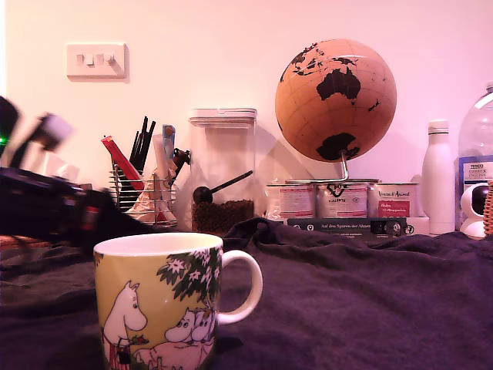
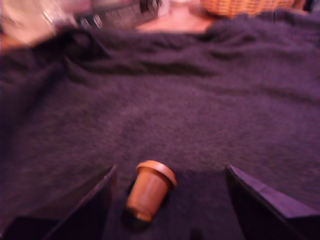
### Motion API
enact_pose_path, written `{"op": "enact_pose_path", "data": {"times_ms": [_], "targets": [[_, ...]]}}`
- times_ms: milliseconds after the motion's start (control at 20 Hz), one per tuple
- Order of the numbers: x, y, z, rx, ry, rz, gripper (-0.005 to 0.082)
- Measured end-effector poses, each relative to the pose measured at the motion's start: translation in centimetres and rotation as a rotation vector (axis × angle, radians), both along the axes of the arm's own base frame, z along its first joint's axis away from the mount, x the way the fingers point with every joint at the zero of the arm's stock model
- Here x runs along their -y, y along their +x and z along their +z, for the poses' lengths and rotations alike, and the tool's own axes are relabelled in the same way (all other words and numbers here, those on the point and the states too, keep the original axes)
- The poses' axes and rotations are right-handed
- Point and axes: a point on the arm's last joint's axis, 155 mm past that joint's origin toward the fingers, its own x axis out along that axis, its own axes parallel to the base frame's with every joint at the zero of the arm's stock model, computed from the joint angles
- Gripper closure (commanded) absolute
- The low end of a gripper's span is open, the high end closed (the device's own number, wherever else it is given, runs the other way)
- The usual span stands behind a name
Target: Pick up the coffee capsules on the table and drop them inside the coffee cup
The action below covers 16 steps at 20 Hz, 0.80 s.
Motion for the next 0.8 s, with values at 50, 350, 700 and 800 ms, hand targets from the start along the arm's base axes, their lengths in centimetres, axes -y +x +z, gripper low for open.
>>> {"op": "enact_pose_path", "data": {"times_ms": [50,350,700,800], "targets": [[0.2,0.4,-0.4,-0.01,0.008,-0.004,0.0178],[0.4,1.4,-2.3,-0.117,0.059,-0.004,0.0255],[-0.2,1.0,-3.5,-0.125,0.128,-0.015,0.0467],[-0.3,1.2,-3.6,-0.121,0.135,-0.007,0.0596]]}}
